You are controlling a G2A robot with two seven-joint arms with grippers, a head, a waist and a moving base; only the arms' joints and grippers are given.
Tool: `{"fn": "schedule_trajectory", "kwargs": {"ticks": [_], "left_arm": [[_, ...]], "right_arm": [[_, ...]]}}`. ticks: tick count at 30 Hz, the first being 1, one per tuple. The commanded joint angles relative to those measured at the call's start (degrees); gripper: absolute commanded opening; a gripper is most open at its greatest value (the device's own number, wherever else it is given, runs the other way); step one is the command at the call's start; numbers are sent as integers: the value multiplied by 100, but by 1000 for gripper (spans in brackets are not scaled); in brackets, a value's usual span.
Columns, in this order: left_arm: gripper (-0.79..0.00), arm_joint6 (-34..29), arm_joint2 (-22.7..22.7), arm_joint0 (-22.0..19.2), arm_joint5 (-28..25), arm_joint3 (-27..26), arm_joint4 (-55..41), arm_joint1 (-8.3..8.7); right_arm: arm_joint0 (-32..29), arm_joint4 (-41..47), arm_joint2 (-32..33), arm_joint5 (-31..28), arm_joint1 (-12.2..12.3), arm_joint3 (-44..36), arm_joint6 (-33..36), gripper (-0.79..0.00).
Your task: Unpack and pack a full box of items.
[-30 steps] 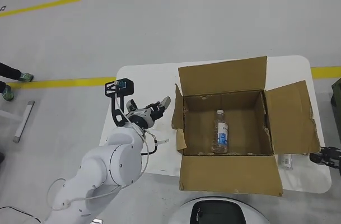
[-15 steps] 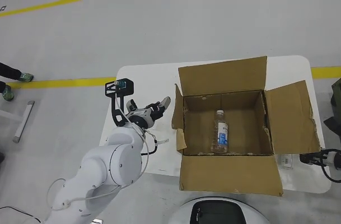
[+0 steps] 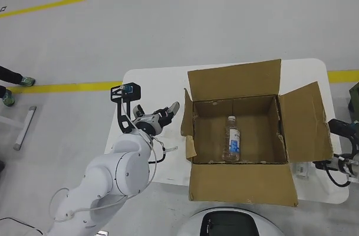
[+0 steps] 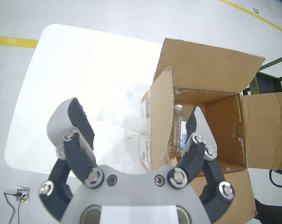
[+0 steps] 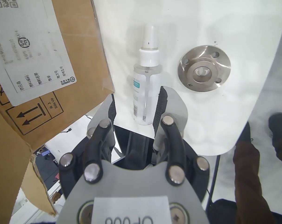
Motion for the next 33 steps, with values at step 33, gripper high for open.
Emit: {"fn": "schedule_trajectory", "kwargs": {"ticks": [33], "left_arm": [[0,0,0,0,0,0,0,0]], "right_arm": [[352,-1201,-1241,363,124,362,-241,-305]]}}
